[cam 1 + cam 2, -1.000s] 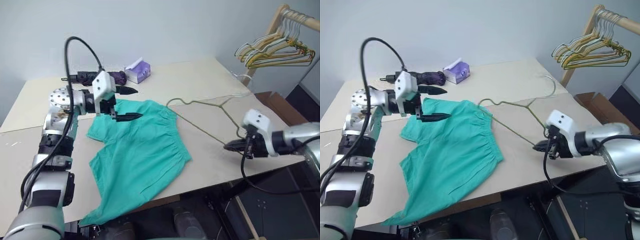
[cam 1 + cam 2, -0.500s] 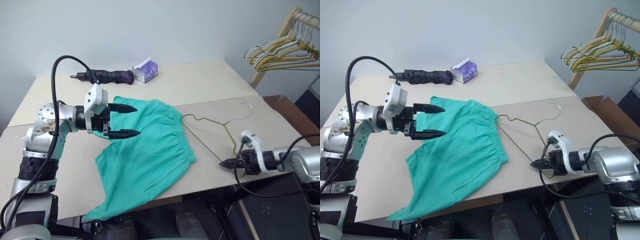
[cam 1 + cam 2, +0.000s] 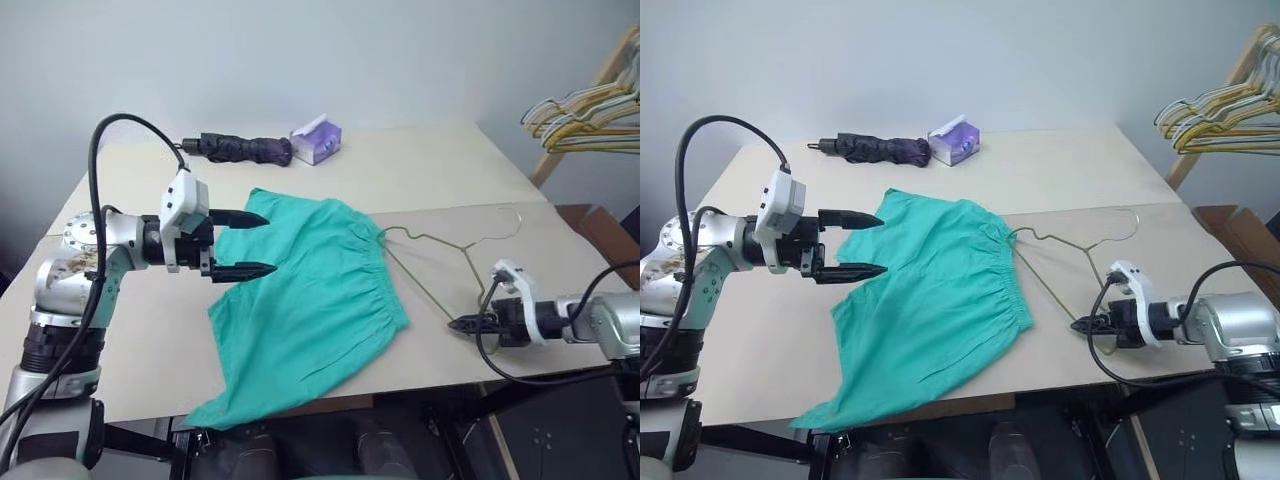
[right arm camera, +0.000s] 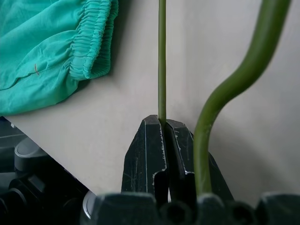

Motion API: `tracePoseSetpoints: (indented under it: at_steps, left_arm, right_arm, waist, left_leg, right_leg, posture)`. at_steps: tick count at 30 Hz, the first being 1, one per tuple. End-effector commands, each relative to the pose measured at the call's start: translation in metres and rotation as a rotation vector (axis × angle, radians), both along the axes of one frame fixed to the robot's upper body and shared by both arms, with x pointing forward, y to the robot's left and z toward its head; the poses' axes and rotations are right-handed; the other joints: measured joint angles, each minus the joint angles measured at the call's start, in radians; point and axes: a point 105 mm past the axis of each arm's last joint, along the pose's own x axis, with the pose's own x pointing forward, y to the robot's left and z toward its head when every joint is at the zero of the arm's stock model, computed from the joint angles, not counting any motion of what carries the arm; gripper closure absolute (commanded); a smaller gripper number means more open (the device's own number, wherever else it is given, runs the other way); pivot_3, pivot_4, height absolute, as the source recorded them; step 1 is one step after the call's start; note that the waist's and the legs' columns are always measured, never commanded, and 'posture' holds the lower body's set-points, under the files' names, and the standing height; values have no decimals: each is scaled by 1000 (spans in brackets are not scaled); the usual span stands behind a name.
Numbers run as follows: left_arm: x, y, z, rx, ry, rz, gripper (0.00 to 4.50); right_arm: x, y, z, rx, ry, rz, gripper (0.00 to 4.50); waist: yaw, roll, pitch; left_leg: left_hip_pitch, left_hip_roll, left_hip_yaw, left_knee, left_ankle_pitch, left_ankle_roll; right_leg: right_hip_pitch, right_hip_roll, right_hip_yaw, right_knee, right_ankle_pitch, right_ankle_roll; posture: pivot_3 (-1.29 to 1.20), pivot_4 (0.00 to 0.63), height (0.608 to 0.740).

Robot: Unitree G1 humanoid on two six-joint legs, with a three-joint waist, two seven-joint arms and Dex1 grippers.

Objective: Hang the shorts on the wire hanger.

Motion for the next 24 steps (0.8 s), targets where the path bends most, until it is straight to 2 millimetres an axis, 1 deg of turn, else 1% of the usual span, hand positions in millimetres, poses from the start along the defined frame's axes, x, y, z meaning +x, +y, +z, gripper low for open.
tracePoseSetpoints:
  at_steps: [1,5,8,12,20,24]
  left_arm:
    - [-3,1,13,-1,-60,1,62]
    - [-4,4,12,4,-64,7,62]
    - [-5,5,12,6,-63,10,62]
    - [-5,5,11,4,-61,9,62]
    - [-5,3,12,-2,-61,-14,62]
    - [-10,3,14,-24,-52,-46,62]
  right_arm:
    - [2,-1,11,-2,-42,-1,4500]
    - [0,-10,16,5,-55,-50,4500]
    - [-8,-15,20,10,-51,-59,4500]
    - [-16,-15,14,5,-33,-60,4500]
    - [-17,-16,7,5,-14,-83,4500]
    - [-17,-21,6,0,-7,-109,4500]
  waist:
    - [5,0,0]
    - [18,0,0]
    - [27,0,0]
    - [35,0,0]
    - [37,0,0]
    - [40,0,0]
  left_leg:
    - [0,0,0,0,0,0]
    - [0,0,0,0,0,0]
    - [-1,0,0,0,0,0]
    - [0,0,1,0,0,0]
    - [-1,0,1,1,0,0]
    - [-1,0,1,1,0,0]
  right_leg:
    - [0,0,0,0,0,0]
    - [0,0,0,-1,0,0]
    - [0,0,0,-1,0,0]
    - [0,0,0,-1,0,0]
    - [0,0,0,-2,0,0]
    - [0,0,0,-2,0,0]
  posture:
    - [-58,72,740]
    - [-50,66,740]
    - [-47,62,740]
    - [-47,57,740]
    - [-49,45,740]
    - [-49,44,740]
